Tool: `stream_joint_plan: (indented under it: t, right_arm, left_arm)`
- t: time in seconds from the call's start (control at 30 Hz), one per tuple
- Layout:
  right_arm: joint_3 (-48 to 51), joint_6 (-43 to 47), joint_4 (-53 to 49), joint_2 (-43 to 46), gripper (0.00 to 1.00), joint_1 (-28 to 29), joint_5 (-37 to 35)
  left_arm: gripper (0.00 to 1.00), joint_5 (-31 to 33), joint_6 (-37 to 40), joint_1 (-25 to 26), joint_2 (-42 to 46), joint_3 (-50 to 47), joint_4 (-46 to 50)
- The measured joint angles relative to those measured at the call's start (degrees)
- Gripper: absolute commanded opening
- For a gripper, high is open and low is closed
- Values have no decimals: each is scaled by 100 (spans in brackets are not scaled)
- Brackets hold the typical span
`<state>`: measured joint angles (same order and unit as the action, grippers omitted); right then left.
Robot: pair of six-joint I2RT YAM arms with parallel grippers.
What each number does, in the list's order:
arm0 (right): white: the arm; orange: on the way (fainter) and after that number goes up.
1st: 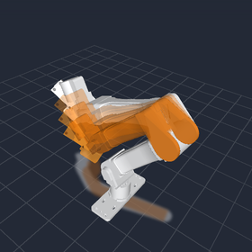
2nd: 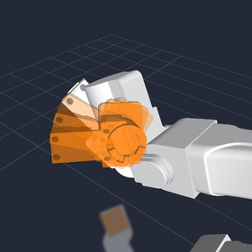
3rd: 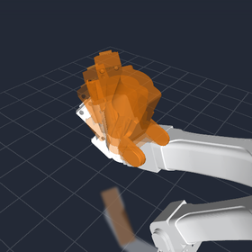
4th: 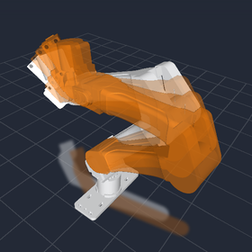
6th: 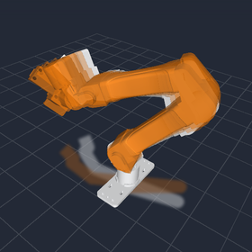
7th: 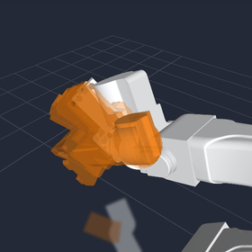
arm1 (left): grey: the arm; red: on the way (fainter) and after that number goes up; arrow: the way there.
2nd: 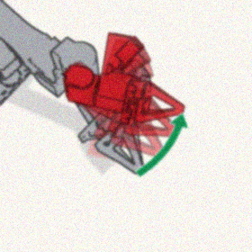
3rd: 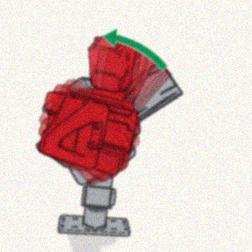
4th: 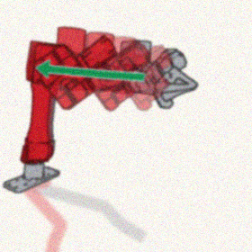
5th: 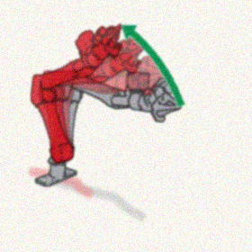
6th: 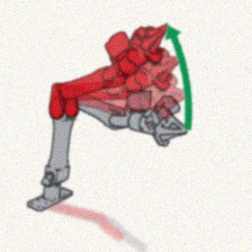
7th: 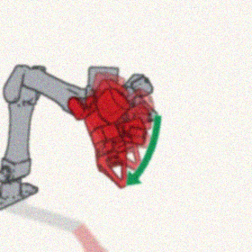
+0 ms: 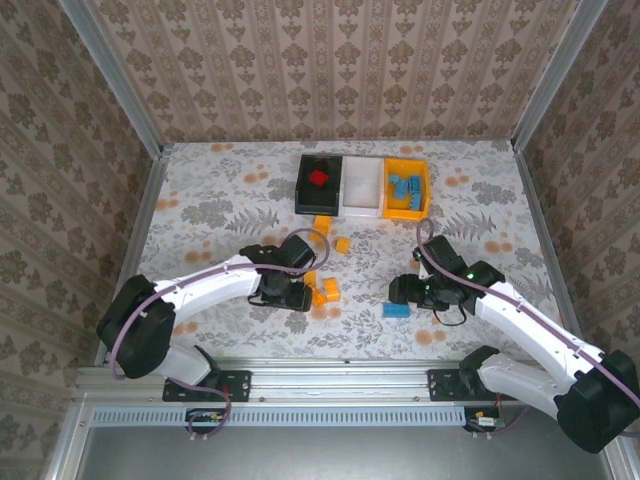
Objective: Sort the legos into containers by color
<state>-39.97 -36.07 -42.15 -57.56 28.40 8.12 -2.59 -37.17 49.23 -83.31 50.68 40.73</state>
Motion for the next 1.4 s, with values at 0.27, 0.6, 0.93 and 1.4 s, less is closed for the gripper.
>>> stream_joint_plan:
  t: [0.27,0.6,0.93,1.4]
  right_arm:
    - [109,-20,4,234,71,15,-33]
    - [127,-20,-28,363,71,15,-122]
    - [212,-20,-26,358,71,15,-144]
    - [212,-42,-26,358,71,15,-146]
  left_arm:
    - [57,125,-275,98,-400,42,-376]
    - [54,260,-275,83,-688,205,-481]
    - [45,343,-269,39,-713,195,-483]
    - [48,372,-225,-136,-927,-26,-610]
